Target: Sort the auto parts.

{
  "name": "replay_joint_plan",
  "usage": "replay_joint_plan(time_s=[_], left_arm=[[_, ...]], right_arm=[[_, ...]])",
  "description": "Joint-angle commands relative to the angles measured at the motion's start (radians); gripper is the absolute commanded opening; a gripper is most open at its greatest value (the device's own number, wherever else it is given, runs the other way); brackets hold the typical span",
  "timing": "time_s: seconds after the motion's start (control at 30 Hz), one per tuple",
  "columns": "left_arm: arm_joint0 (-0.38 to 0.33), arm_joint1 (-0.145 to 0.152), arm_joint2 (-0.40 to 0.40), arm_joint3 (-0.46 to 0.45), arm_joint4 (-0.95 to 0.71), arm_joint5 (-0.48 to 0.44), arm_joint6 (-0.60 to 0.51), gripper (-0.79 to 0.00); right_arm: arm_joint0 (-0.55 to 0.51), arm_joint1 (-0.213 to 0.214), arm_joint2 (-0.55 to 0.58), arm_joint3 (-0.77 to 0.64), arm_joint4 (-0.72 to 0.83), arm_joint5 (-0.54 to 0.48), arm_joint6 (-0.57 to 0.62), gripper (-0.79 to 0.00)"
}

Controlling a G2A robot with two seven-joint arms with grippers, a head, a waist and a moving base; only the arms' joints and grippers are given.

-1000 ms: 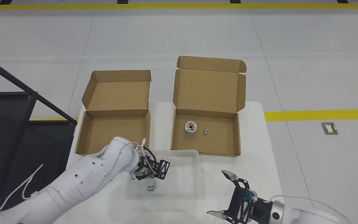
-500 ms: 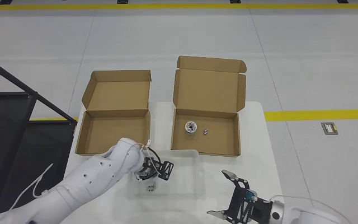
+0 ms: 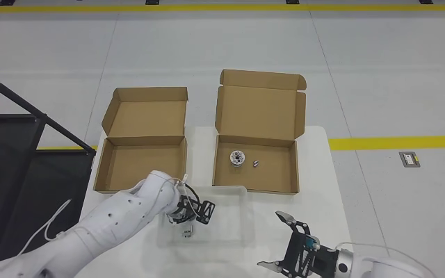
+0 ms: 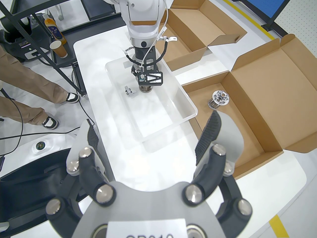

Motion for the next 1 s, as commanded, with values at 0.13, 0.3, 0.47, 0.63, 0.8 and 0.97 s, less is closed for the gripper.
replay_joint_plan(time_s=[0.13, 0.3, 0.47, 0.63, 0.8, 0.97], left_arm=[[-0.007, -0.007, 0.017, 0.007, -0.004, 0.000, 0.014, -0.785], [-0.017, 0.000, 0.008, -0.007, -0.006, 0.000, 0.037, -0.785], [-0.013, 0.042, -0.049, -0.090, -0.012, 0.009, 0.078, -0.785], [0.044, 0.124, -0.144, -0.222, -0.020, 0.051, 0.072, -0.785], [0.143, 0.229, -0.301, -0.347, -0.064, 0.132, 0.065, -0.785], [0.293, 0.340, -0.511, -0.436, -0.121, 0.250, 0.094, -0.785]], right_arm=[[0.000, 0.000, 0.000, 0.000, 0.000, 0.000, 0.000, 0.000], [0.000, 0.000, 0.000, 0.000, 0.000, 0.000, 0.000, 0.000], [0.000, 0.000, 0.000, 0.000, 0.000, 0.000, 0.000, 0.000], [0.000, 0.000, 0.000, 0.000, 0.000, 0.000, 0.000, 0.000], [0.000, 0.000, 0.000, 0.000, 0.000, 0.000, 0.000, 0.000], [0.000, 0.000, 0.000, 0.000, 0.000, 0.000, 0.000, 0.000]])
